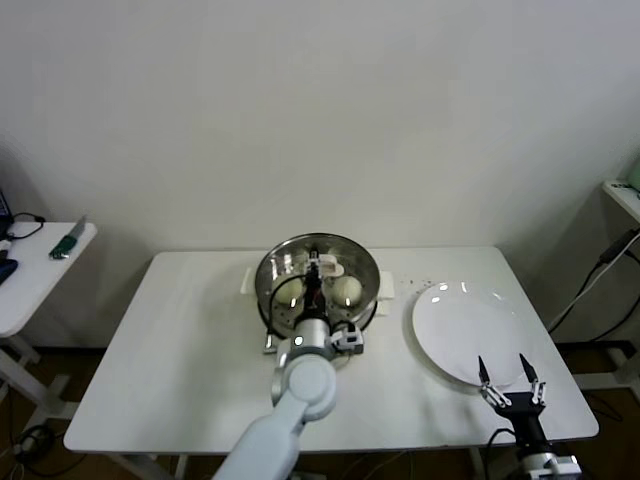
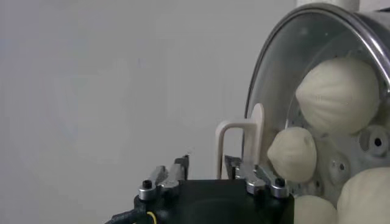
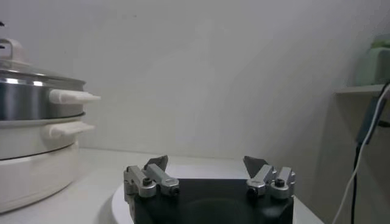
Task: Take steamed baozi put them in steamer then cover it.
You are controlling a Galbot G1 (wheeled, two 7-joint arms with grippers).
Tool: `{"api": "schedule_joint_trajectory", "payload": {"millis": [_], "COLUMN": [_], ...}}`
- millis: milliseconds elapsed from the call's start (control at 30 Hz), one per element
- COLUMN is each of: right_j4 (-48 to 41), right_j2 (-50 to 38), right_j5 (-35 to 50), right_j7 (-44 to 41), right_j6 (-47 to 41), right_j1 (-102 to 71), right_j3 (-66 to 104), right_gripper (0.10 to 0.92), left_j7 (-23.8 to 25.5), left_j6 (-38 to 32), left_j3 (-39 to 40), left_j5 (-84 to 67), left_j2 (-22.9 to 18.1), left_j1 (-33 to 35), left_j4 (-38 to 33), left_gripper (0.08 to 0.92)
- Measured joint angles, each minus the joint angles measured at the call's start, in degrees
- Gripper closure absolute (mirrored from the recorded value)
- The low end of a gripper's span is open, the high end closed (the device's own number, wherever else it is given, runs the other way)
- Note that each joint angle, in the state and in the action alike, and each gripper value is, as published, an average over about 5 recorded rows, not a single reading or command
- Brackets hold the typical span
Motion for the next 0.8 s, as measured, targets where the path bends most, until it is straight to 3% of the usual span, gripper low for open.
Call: {"api": "schedule_joint_trajectory", "payload": {"millis": [433, 800], "right_j4": [-0.13, 0.89], "right_j2": [-0.07, -0.36], "right_j5": [-0.17, 1.59], "right_j7": [-0.67, -0.48], "right_j6": [-0.78, -2.63], "right_j1": [0.55, 0.36], "right_j3": [0.07, -0.93], "right_gripper": [0.203, 0.203], "left_j7": [0.46, -8.45], "left_j6": [1.76, -1.31], "left_j3": [0.08, -5.10], "left_j5": [-6.08, -26.75], "left_j2": [4.47, 12.54], "left_j1": [2.44, 8.36], "left_j4": [-7.93, -19.21], "left_gripper": [0.196, 0.177]}}
